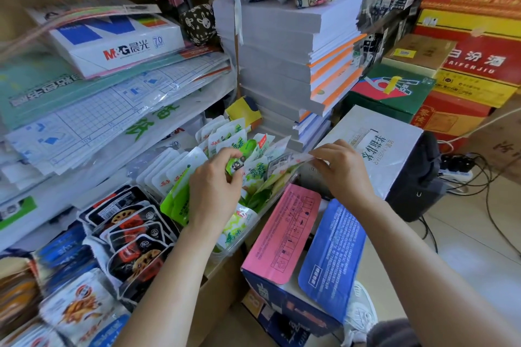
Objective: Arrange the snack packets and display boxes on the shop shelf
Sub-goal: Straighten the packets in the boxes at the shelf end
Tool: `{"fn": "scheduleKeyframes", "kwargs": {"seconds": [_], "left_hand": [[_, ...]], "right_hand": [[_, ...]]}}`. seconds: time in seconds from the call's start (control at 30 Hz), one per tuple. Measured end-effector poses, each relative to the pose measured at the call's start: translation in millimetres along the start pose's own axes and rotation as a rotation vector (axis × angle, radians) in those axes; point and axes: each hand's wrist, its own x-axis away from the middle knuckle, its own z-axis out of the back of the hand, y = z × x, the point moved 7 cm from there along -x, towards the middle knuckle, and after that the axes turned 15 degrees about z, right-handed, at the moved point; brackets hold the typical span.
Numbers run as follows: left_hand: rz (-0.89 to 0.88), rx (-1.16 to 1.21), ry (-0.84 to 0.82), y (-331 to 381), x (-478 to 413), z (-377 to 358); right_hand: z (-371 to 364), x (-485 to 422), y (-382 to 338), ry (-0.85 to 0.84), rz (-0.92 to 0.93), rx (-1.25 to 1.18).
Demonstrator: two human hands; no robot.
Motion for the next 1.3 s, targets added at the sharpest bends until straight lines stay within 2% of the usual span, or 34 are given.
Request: {"fn": "scheduleKeyframes", "kwargs": {"seconds": [0.1,0.17,0.27,0.57,0.7,0.87,1.0,1.07,1.13,1.23,1.3], "left_hand": [[0.011,-0.003,-0.007,0.5,-0.6,-2.7],[0.017,0.011,-0.027,0.5,-2.5,-5.0],[0.021,0.024,-0.058,1.4,-4.0,-6.3],[-0.038,0.076,-0.166,13.2,0.4,-12.9],[-0.109,0.025,-0.132,14.6,4.8,-17.0],[-0.065,0.019,-0.027,10.4,2.1,-10.3],[0.022,0.089,-0.027,5.5,0.4,-4.9],[0.042,0.094,-0.03,1.9,0.9,-5.5],[0.065,0.09,-0.033,-3.9,-0.3,-7.6],[0.086,0.083,-0.038,-6.1,-1.5,-8.6],[0.092,0.081,-0.04,-3.5,-0.2,-6.6]], "right_hand": [[3.3,-8.0,3.2,0.038,-0.04,-0.025],[-3.7,-9.3,-0.2,-0.013,-0.053,-0.125],[-19.3,-6.8,-8.8,-0.124,-0.023,-0.227],[-33.0,-6.6,-40.0,-0.134,0.066,-0.302],[-32.9,-7.9,-25.8,-0.057,-0.072,-0.266],[-26.0,-13.1,-6.2,0.147,-0.23,-0.181],[-15.2,-26.1,-20.0,0.261,-0.077,-0.041],[-20.1,-31.6,-29.1,0.228,0.038,0.001],[-36.7,-32.3,-31.4,0.118,0.085,0.008],[-54.0,-31.2,-26.2,0.003,0.049,-0.056],[-50.3,-33.1,-24.2,0.048,-0.02,-0.135]]}}
